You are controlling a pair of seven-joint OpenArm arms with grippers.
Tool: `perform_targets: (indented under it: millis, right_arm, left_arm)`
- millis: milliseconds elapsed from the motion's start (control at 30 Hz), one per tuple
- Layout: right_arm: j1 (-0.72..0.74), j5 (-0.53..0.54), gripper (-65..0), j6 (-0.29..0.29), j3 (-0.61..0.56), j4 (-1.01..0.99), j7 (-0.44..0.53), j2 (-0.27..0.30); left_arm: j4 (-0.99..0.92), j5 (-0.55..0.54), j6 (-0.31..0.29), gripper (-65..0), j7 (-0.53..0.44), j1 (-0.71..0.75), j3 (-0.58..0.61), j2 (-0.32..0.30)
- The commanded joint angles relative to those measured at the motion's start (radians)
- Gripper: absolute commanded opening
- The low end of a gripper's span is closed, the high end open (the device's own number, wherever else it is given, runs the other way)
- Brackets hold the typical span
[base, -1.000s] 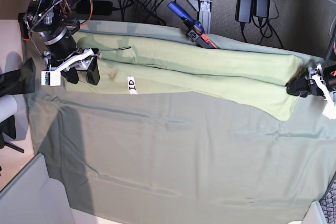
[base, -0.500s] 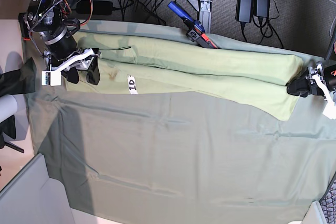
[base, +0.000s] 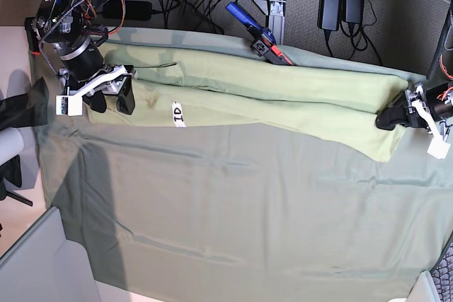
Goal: Fold the T-shirt properly
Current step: 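Grasp the ends of the folded shirt strip with both grippers, then carry the hem end with the left gripper toward the collar end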
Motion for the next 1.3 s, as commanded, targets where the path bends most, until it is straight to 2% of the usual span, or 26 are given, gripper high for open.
perform_targets:
  millis: [0, 100, 133, 267, 500, 800, 1000, 1267]
  right_arm:
    - [0.007, 0.011, -26.4, 0.001, 0.008, 0.017, 0.022, 0.014]
    - [0.007, 0.011, -26.4, 0.001, 0.008, 0.017, 0.022, 0.014]
    - [0.007, 0.011, -26.4, 0.001, 0.008, 0.017, 0.023, 0.014]
    - [0.007, 0.011, -26.4, 0.001, 0.009, 0.017, 0.023, 0.014]
    - [0.012, 0.004, -26.4, 0.0, 0.027, 0.017, 0.031, 0.014]
    - [0.066, 0.029, -26.4, 0.001, 0.156, 0.017, 0.029, 0.015]
    - [0.068, 0.031, -26.4, 0.001, 0.182, 0.017, 0.015, 0.015]
    - [0.068, 0.03, -26.4, 0.001, 0.182, 0.017, 0.014, 0.015]
  left_arm:
    - [0.012, -0.006, -0.012, -43.9, -0.006, -0.008, 0.0, -0.008]
    - [0.012, -0.005, -0.012, -61.5, -0.044, -0.008, 0.0, -0.002]
    - [0.012, -0.001, -0.012, -65.0, -0.051, -0.008, 0.0, -0.003]
    - [0.012, 0.064, -0.012, -65.0, -0.054, -0.024, 0.0, -0.003]
    - [0.012, 0.071, -0.012, -65.0, -0.05, -0.095, 0.0, -0.003]
    - [0.011, 0.195, -0.012, -65.0, -0.111, -0.239, 0.0, -0.003]
    - [0.003, 0.348, -0.012, -65.0, -0.22, -0.325, 0.029, -0.003]
    - [-0.188, 0.523, -0.012, -65.0, -0.381, -0.499, 0.214, -0.003]
